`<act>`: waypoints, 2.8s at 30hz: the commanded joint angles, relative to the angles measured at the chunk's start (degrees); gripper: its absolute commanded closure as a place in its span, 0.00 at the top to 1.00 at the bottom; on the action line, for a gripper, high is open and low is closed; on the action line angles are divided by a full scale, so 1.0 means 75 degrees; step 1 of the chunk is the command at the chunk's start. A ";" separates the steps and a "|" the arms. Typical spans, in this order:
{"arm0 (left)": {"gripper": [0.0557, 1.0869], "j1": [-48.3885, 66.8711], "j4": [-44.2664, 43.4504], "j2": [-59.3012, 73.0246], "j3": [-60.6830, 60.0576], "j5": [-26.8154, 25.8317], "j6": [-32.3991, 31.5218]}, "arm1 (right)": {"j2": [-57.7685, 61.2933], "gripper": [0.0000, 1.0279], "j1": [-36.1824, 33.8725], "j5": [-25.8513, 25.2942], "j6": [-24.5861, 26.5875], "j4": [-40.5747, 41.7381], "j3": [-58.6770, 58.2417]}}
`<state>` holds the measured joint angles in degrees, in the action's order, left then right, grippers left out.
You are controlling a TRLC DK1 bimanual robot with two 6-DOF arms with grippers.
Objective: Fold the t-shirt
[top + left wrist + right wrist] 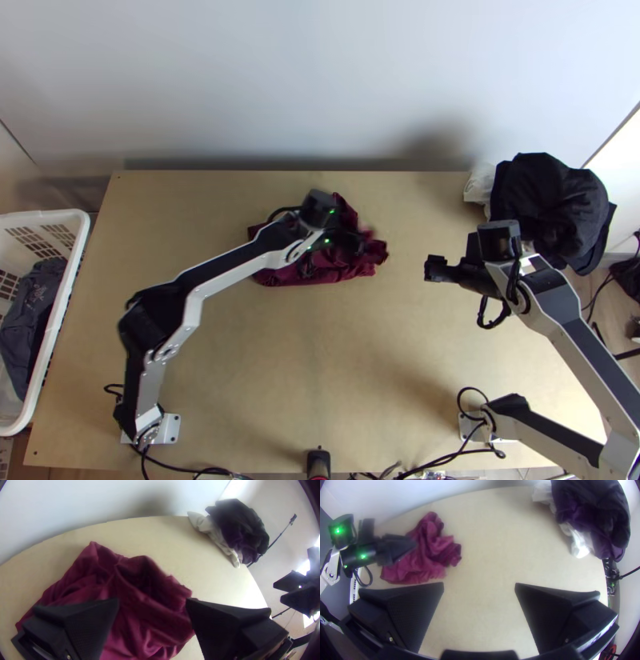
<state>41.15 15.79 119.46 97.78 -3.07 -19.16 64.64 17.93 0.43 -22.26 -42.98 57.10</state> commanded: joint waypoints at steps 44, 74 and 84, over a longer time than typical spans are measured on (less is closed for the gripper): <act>0.96 -0.2779 0.4445 -0.7397 -0.3017 0.1792 0.1031 | 0.2162 0.96 0.1417 0.1994 -0.4075 0.4993 -0.2235; 0.96 -0.3201 0.4434 -0.8440 -0.3638 0.1804 0.1675 | 0.5725 0.95 0.1910 0.1994 -0.4415 0.6270 0.0719; 0.96 -0.3353 0.4199 -0.8662 -0.4025 0.1804 0.1898 | 0.7131 0.95 0.1992 0.1982 -0.4590 0.6071 0.2699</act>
<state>16.67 48.42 55.83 69.69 10.50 -6.07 111.22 32.51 15.27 -56.40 3.70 68.01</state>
